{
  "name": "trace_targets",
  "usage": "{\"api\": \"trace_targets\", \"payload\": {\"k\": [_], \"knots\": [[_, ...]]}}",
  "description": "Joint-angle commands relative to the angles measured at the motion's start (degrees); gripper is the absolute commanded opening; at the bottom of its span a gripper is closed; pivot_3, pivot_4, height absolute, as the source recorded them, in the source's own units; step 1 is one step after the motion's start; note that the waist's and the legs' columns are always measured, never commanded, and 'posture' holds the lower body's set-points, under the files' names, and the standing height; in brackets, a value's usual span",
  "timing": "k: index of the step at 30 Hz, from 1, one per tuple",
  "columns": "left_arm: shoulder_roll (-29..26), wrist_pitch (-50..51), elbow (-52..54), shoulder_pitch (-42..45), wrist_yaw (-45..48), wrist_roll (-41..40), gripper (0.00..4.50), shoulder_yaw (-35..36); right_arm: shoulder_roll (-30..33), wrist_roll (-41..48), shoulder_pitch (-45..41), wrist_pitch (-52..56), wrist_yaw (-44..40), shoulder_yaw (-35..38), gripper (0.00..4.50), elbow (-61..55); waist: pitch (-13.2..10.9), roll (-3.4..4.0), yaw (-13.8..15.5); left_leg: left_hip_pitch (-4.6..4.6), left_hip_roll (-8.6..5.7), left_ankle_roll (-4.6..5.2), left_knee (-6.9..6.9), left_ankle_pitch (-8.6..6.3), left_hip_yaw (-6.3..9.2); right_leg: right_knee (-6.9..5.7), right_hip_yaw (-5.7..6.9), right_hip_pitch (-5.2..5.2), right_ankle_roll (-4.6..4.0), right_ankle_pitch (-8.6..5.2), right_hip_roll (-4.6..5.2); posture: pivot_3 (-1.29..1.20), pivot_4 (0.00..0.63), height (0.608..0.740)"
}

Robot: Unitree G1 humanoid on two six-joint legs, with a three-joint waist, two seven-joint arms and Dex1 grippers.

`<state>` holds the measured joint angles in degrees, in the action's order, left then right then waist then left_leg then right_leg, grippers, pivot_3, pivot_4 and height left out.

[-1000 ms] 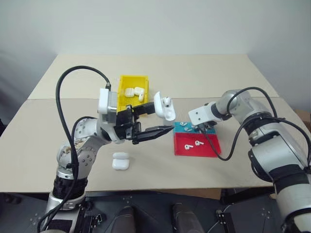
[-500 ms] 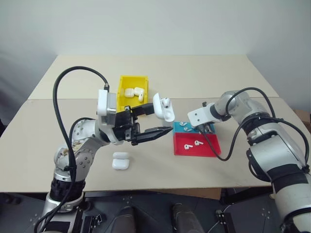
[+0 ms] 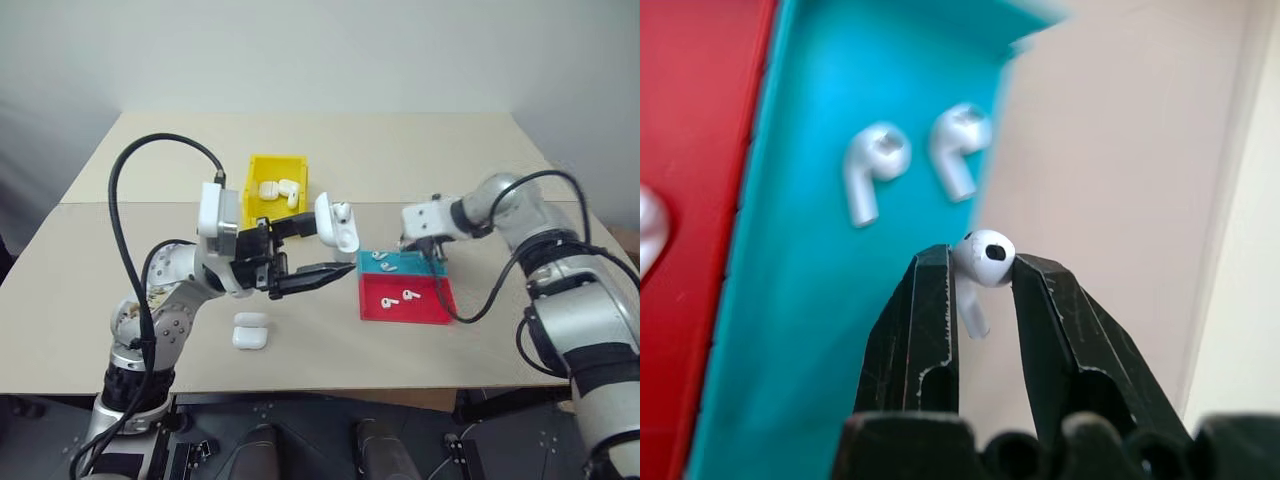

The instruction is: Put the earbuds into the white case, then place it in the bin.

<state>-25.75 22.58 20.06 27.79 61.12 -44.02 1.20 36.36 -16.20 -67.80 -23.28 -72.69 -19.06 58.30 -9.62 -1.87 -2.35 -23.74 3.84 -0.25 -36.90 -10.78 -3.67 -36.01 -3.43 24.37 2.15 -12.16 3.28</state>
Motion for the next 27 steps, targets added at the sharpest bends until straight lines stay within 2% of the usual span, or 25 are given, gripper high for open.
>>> {"api": "trace_targets", "payload": {"k": [1,4,7,11,15,19,24,27], "knots": [[0.3,-0.5,-0.6,2.1,1.3,-1.2,2.72,0.2,3.3,13.8,5.7,16.3,-7.2,9.2,0.63,-17.9,0.0,0.00,0.2,0.00,0.00,0.00,0.00,0.00,0.01,0.00,0.00,0.00,0.00,0.00,0.00,0.00,0.150,0.740],[0.6,-0.4,-1.8,3.2,2.2,-1.5,2.72,-0.1,6.6,24.5,14.7,31.7,-9.2,15.5,0.63,-37.6,0.0,0.01,0.6,-0.03,0.00,0.00,0.00,0.00,0.03,0.01,0.03,-0.02,0.01,-0.01,0.01,0.00,0.150,0.740],[1.2,-0.3,-3.7,4.6,3.5,-1.3,2.72,-0.7,8.4,38.9,22.0,50.7,-5.3,24.7,0.63,-55.1,0.0,0.01,0.8,-0.02,0.00,0.00,0.00,0.00,0.00,0.00,0.02,0.02,0.02,-0.01,0.00,0.00,0.150,0.740],[1.9,-0.2,-5.7,6.4,5.0,-1.5,2.72,-1.3,7.7,54.9,25.6,68.3,4.0,35.3,0.63,-68.3,0.0,0.01,1.0,0.02,0.00,0.00,-0.03,0.00,0.04,-0.06,0.02,0.00,0.02,-0.01,-0.01,0.00,0.150,0.740],[2.7,0.0,-7.4,7.9,6.0,-1.1,2.72,-2.1,6.3,70.5,24.3,80.8,15.1,42.5,0.63,-75.7,0.0,0.01,1.1,0.06,0.01,0.00,-0.05,0.00,0.05,-0.04,0.02,-0.03,0.08,-0.08,-0.02,0.00,0.150,0.740],[4.1,-0.3,-8.5,9.4,6.3,-0.2,2.72,-3.4,4.6,84.6,23.8,87.0,27.0,45.6,0.63,-80.1,0.0,0.01,1.2,-0.03,0.00,0.00,-0.05,0.00,0.07,-0.01,0.02,0.00,0.05,-0.04,-0.01,0.00,0.150,0.740],[6.3,-0.5,-9.0,10.1,4.9,1.0,2.72,-4.6,3.5,97.8,26.3,87.1,38.7,43.8,0.63,-85.2,0.0,0.01,1.3,-0.10,0.00,0.01,-0.04,0.00,0.11,0.05,0.04,0.01,0.04,-0.03,-0.01,0.00,0.150,0.740],[7.4,-0.7,-9.0,10.0,3.9,1.7,2.72,-5.0,4.0,102.5,27.8,85.7,43.0,42.2,0.63,-86.9,0.0,0.01,1.3,-0.11,-0.01,0.01,-0.04,0.00,0.11,0.07,0.04,0.00,0.04,-0.03,0.00,0.00,0.150,0.740]]}}
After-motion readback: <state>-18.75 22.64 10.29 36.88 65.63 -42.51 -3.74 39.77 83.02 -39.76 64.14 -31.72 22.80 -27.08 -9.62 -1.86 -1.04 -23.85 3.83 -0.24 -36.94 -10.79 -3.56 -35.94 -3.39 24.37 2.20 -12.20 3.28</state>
